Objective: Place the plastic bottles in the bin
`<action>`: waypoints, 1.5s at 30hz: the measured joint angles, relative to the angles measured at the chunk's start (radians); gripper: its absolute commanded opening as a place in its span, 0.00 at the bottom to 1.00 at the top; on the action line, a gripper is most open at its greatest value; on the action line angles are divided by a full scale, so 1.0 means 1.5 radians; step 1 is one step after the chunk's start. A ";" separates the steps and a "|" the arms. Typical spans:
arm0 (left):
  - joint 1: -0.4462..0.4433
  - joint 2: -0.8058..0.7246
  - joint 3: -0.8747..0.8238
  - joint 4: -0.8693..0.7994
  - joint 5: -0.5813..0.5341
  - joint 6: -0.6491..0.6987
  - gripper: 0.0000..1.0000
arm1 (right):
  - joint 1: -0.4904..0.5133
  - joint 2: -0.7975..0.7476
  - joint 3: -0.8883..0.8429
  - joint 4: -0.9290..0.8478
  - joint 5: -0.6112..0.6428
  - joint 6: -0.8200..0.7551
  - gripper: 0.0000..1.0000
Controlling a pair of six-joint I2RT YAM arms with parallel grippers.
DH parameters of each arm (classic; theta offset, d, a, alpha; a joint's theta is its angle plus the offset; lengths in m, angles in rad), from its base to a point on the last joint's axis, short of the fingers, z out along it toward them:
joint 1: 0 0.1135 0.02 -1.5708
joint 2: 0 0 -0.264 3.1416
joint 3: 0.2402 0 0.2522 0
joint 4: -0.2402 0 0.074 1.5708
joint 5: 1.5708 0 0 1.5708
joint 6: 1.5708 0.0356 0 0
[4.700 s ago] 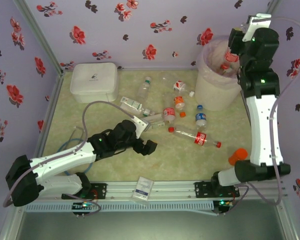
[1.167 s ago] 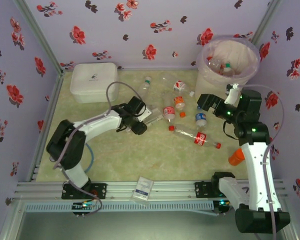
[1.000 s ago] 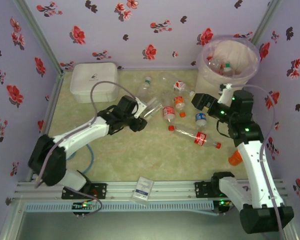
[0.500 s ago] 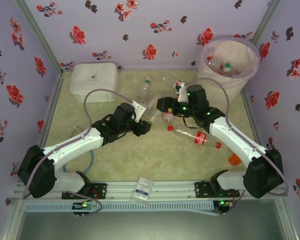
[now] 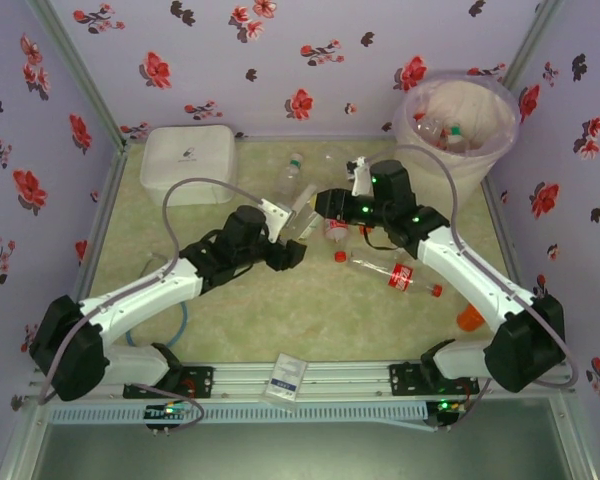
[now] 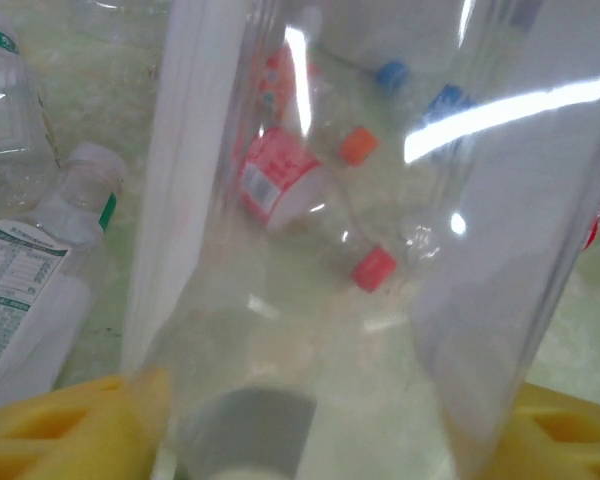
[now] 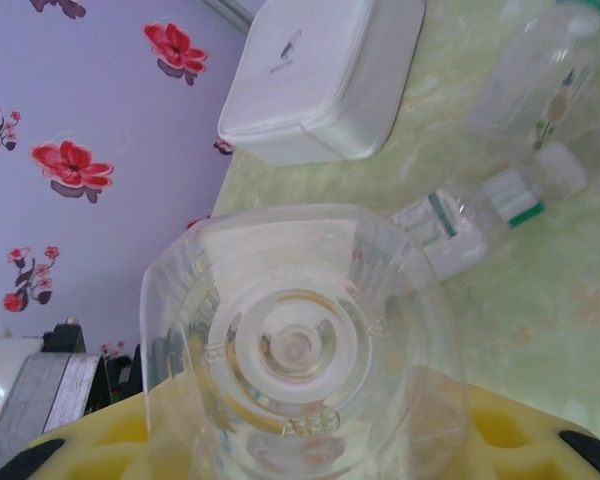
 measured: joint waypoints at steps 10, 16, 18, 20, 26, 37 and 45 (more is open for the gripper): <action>0.000 -0.087 -0.053 -0.035 -0.017 -0.016 1.00 | -0.129 -0.025 0.341 -0.235 0.243 -0.222 0.14; 0.000 -0.118 -0.081 -0.047 -0.031 -0.028 1.00 | -0.170 -0.024 0.501 -0.247 0.460 -0.367 0.06; 0.000 -0.131 -0.084 -0.051 -0.037 -0.030 1.00 | -0.188 -0.009 0.528 -0.236 0.518 -0.407 0.05; 0.000 -0.145 -0.087 -0.057 -0.043 -0.030 1.00 | -0.209 0.020 0.559 -0.232 0.559 -0.437 0.05; 0.000 -0.172 -0.096 -0.064 -0.054 -0.038 1.00 | -0.243 0.149 0.622 -0.233 0.614 -0.491 0.02; 0.000 -0.172 -0.139 -0.078 -0.069 -0.070 1.00 | -0.254 0.289 0.622 -0.254 0.616 -0.499 0.00; 0.000 -0.199 -0.148 -0.096 -0.076 -0.083 1.00 | -0.299 0.405 0.680 -0.260 0.579 -0.474 0.00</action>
